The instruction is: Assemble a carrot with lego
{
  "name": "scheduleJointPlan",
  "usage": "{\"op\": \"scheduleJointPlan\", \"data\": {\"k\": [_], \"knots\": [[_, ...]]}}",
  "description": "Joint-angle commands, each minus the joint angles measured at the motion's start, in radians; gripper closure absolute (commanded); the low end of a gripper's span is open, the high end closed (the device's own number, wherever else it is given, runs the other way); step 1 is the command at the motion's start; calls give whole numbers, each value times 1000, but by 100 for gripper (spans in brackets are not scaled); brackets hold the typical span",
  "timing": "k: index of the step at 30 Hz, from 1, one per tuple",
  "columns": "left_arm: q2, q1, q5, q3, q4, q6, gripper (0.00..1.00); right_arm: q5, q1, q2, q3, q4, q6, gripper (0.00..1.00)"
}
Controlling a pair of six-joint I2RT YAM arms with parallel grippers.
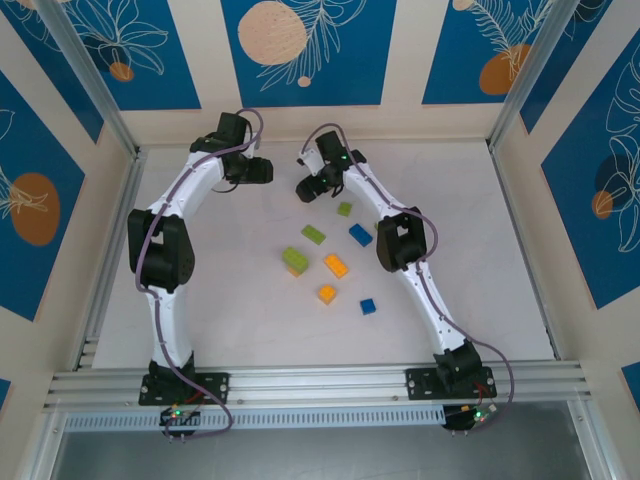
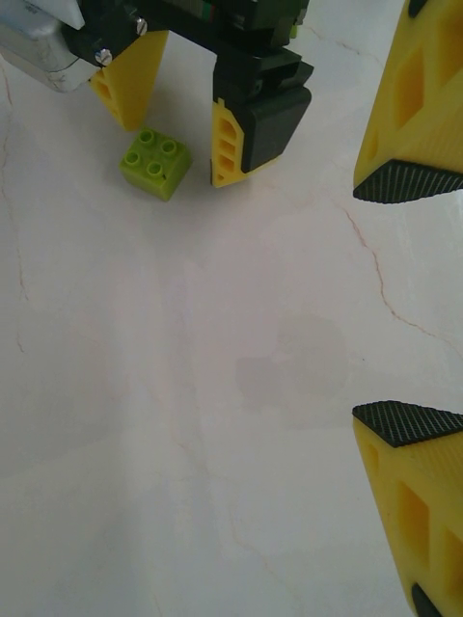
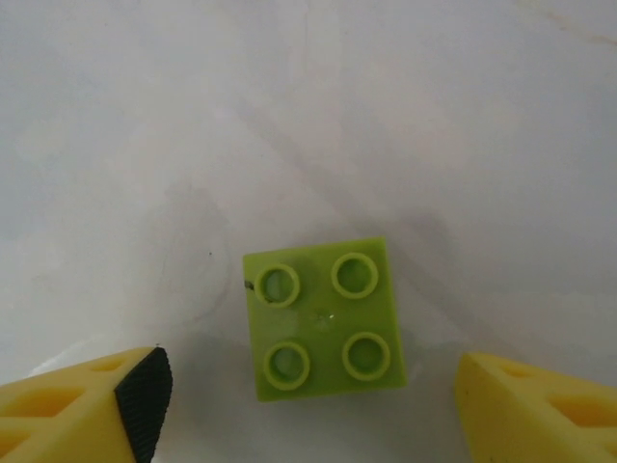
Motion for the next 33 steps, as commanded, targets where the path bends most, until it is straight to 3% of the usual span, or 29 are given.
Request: {"op": "scheduleJointPlan", "data": {"k": [1,10,33], "knots": [[-4,13,14,31,-21,14,41,-44,3,27,46,16,-20,24],[1,11,11,38,-27,19,41,-6,33,51,64,9,-86,26],[9,12,7,49,-38,26,41,-10,8,25,38,-22,-15,60]]}}
